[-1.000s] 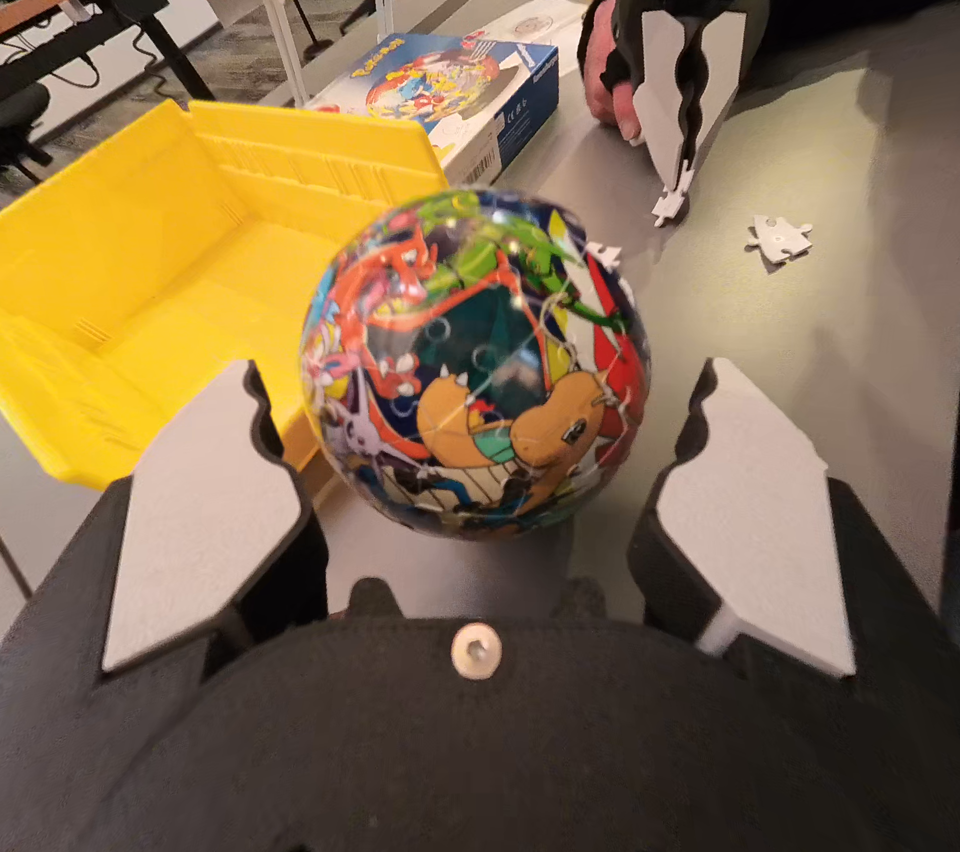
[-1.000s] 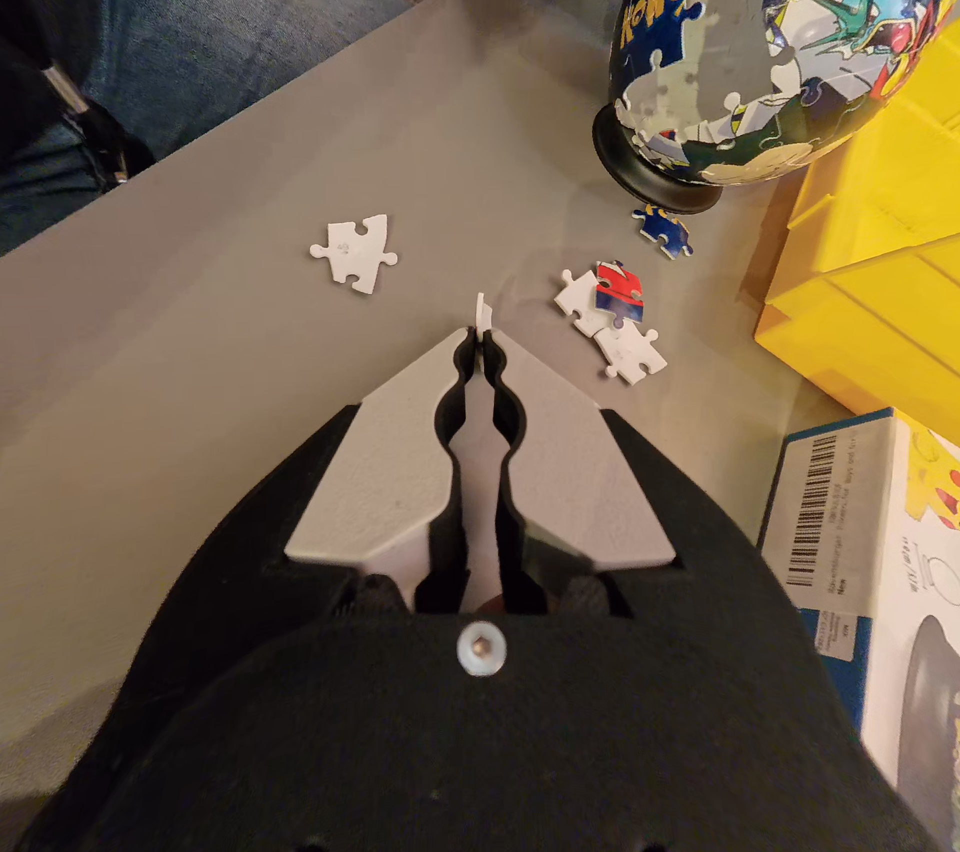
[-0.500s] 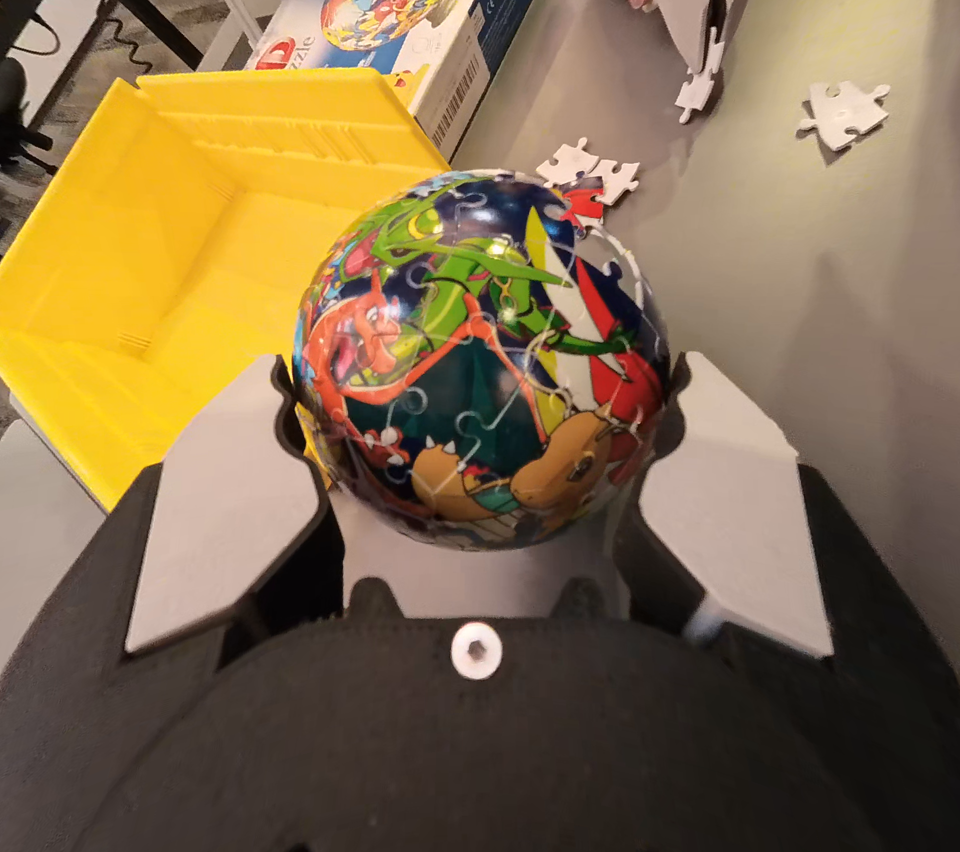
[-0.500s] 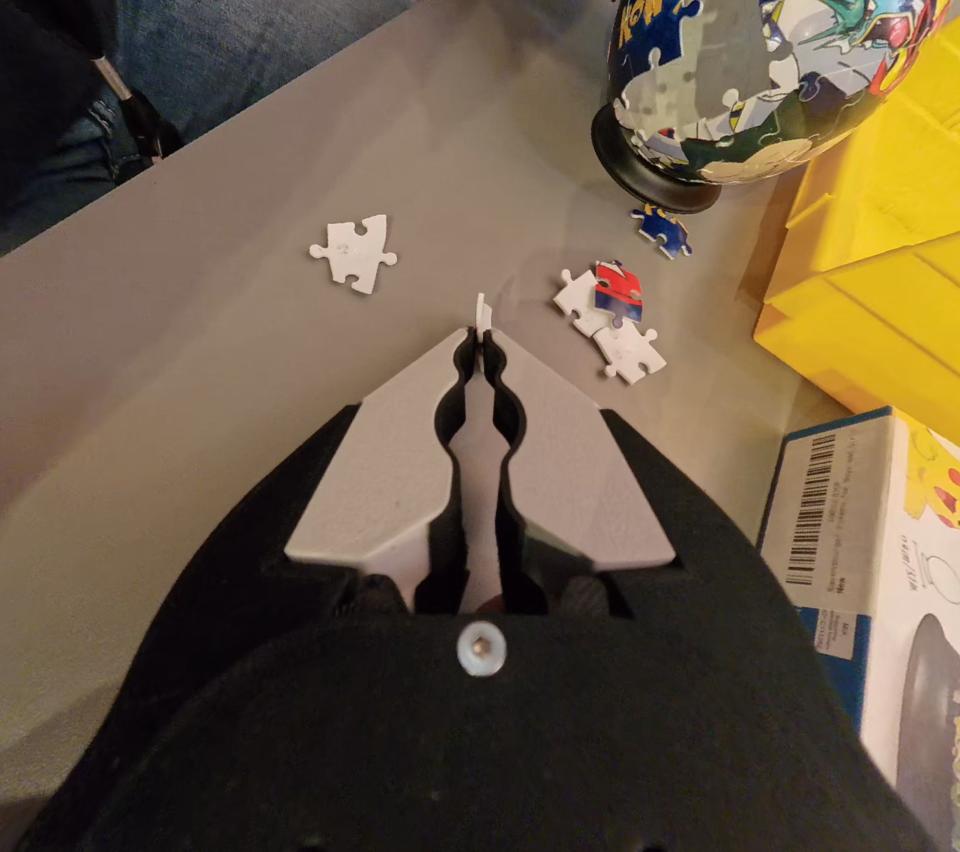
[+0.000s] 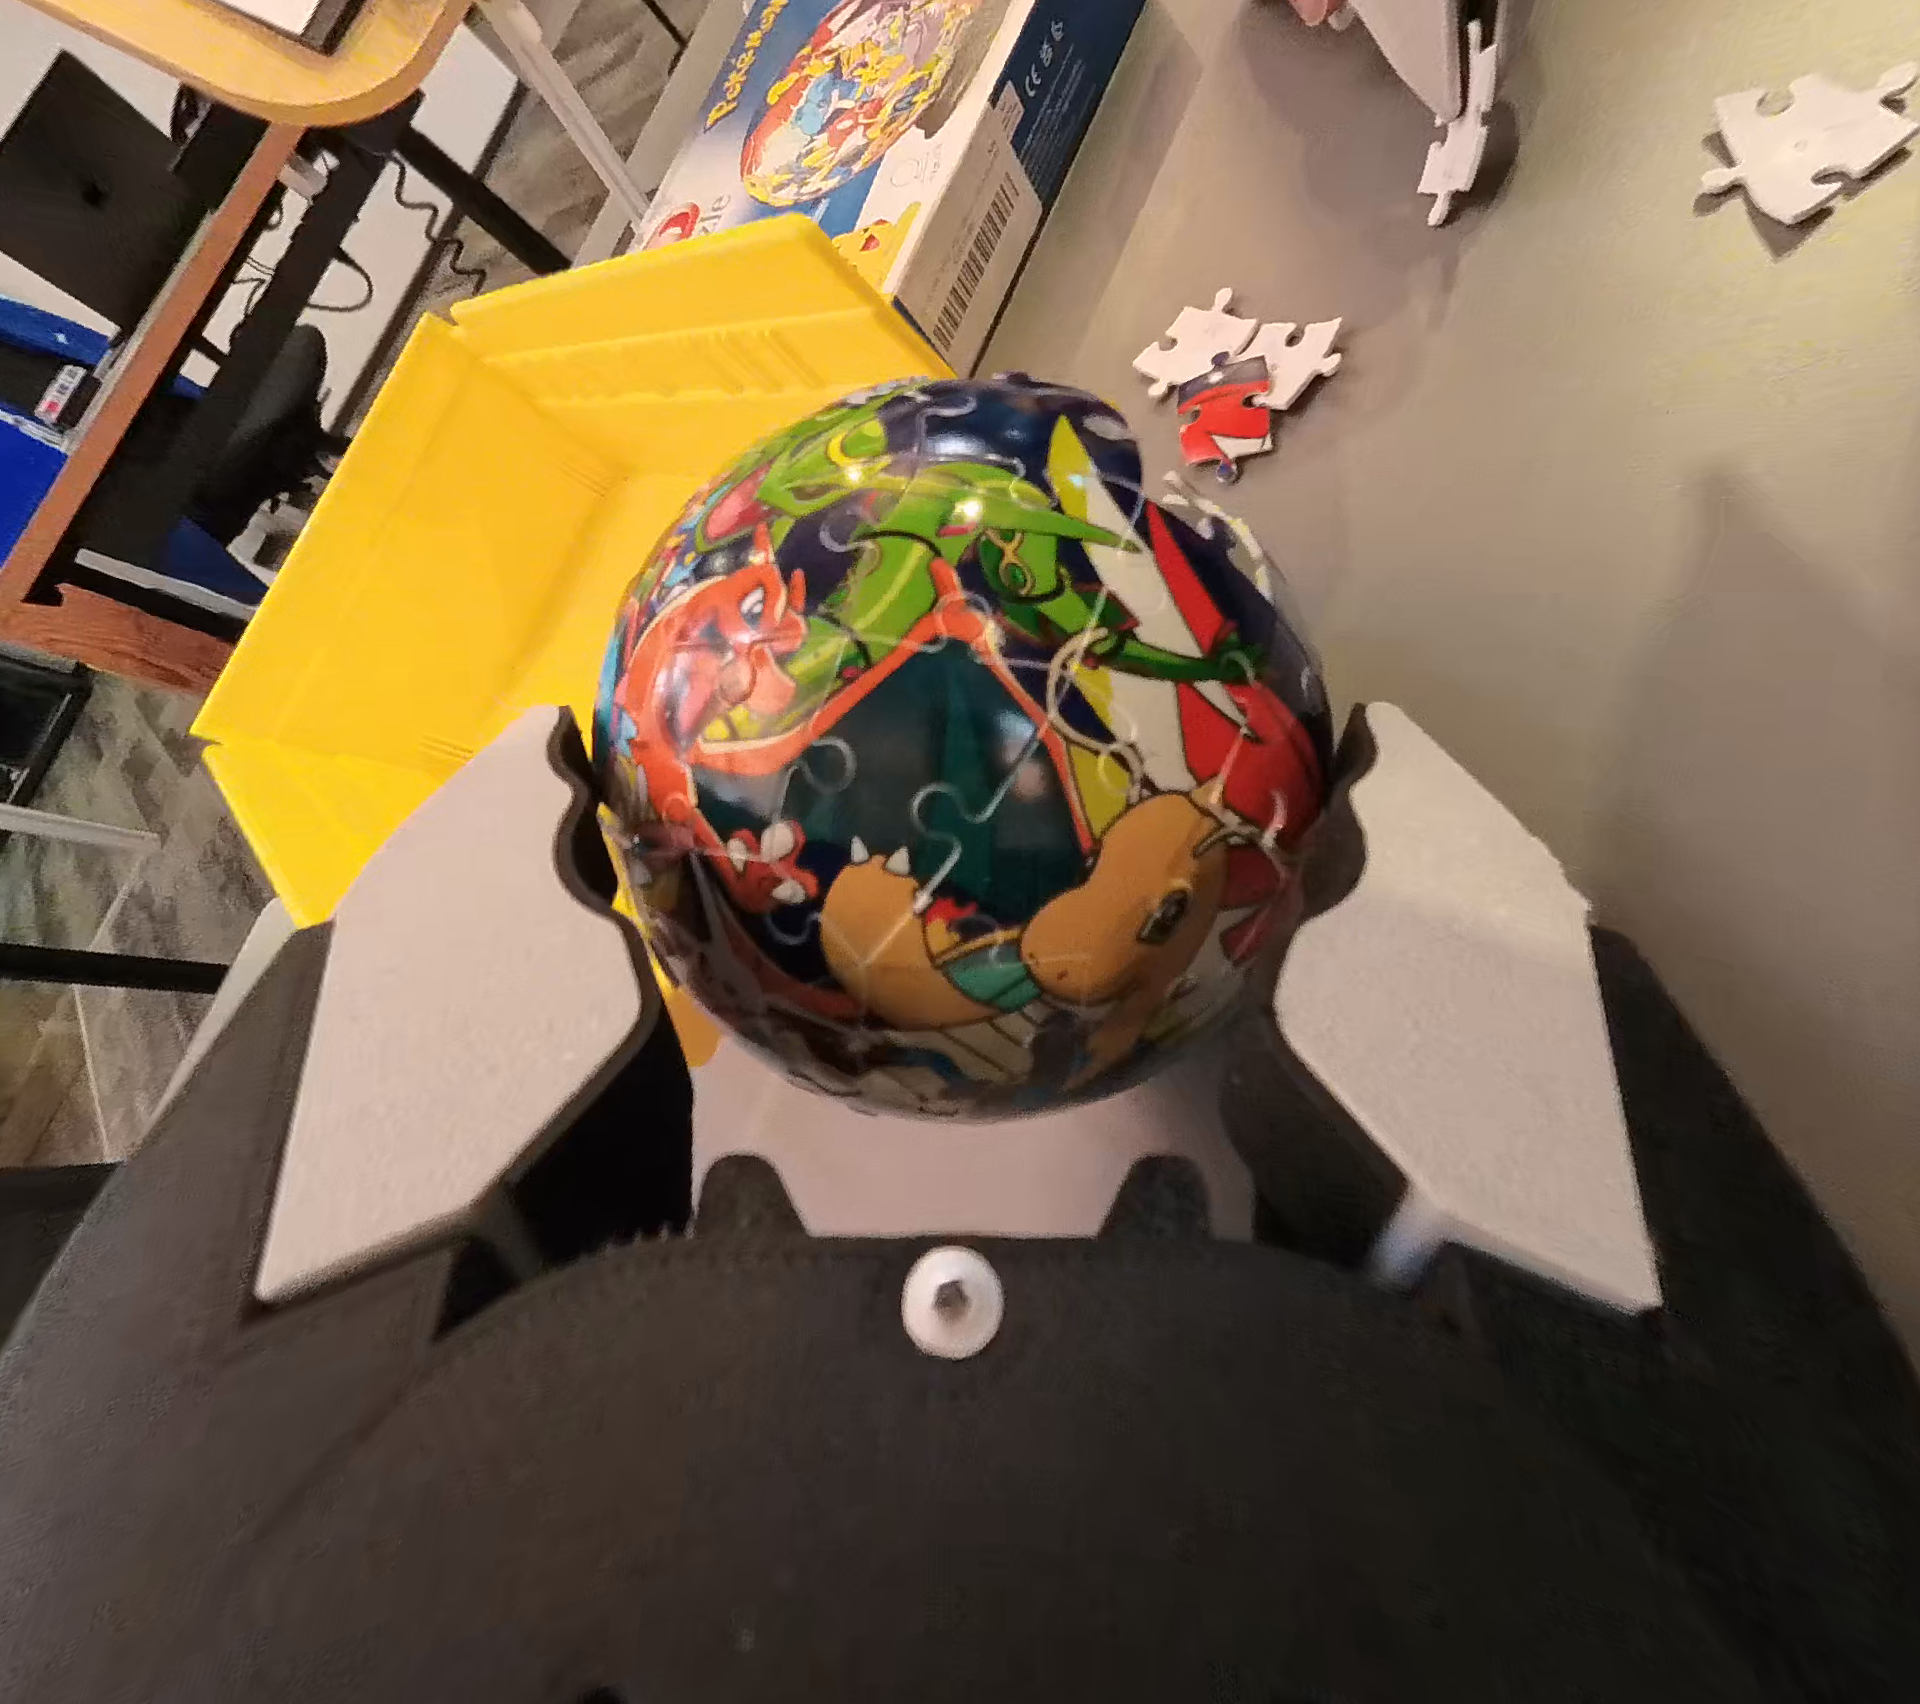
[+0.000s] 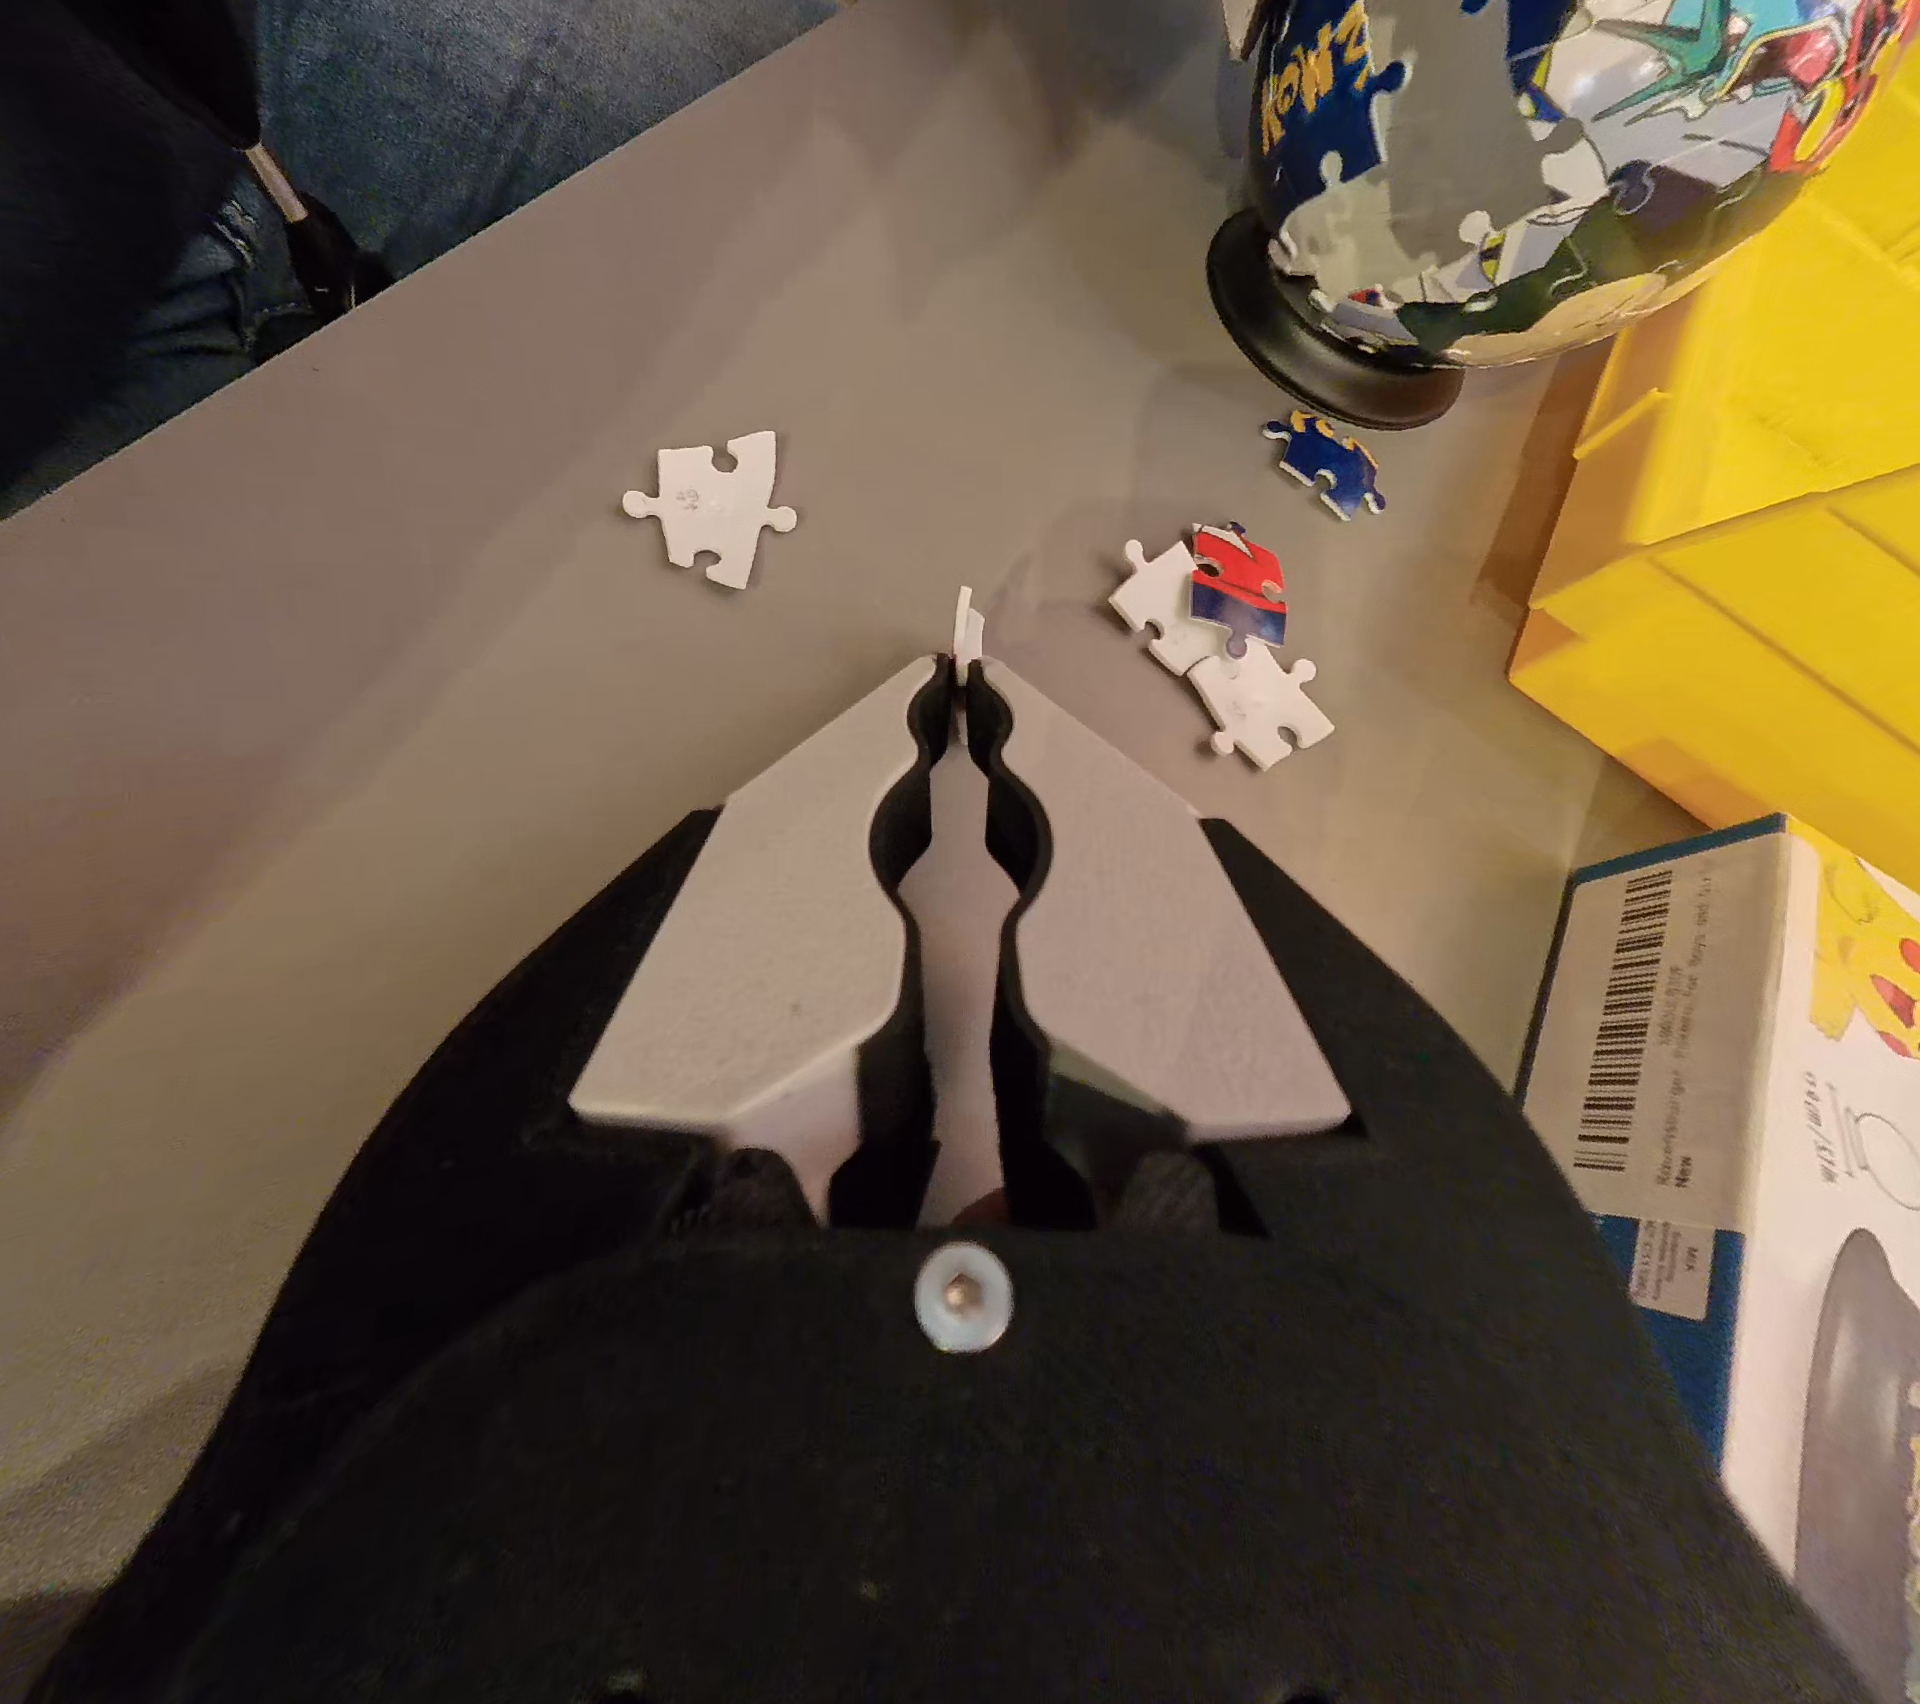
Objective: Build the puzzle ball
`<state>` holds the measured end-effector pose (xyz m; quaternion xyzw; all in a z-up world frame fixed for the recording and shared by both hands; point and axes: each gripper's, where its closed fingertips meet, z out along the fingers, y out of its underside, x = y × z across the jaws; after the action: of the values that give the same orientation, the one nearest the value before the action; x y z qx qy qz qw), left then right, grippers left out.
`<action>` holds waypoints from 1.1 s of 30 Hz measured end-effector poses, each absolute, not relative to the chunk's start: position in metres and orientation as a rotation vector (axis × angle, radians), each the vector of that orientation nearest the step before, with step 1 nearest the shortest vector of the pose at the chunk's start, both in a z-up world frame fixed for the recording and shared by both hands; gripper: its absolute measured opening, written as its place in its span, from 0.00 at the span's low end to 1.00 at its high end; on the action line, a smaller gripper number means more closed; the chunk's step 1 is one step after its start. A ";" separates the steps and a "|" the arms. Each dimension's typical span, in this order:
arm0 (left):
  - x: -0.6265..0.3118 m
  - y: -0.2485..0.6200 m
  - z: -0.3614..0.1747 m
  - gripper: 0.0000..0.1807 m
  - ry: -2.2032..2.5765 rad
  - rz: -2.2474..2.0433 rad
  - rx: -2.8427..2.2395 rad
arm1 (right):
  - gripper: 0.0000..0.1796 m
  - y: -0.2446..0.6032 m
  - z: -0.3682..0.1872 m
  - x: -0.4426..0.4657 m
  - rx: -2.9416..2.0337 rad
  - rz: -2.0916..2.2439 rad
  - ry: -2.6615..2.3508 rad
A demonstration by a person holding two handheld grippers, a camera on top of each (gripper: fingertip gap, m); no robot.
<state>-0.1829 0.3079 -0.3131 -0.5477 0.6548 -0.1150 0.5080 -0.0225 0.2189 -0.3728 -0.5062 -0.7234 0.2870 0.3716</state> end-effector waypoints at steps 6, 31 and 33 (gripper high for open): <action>-0.187 0.309 -0.311 0.72 1.548 -0.284 -1.331 | 0.00 0.219 -0.373 -0.022 -1.301 0.736 -1.853; -0.146 0.206 -0.262 0.63 1.423 -0.327 -1.423 | 0.15 0.209 -0.365 -0.019 -1.493 0.836 -1.805; -0.143 0.199 -0.272 0.62 1.433 -0.321 -1.461 | 0.15 0.213 -0.361 -0.018 -1.519 0.849 -1.784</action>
<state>-0.1429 0.1993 -0.2720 -0.6066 0.5952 -0.1332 0.5100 -0.0178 0.2132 -0.3610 -0.5777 -0.6784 0.3228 0.3192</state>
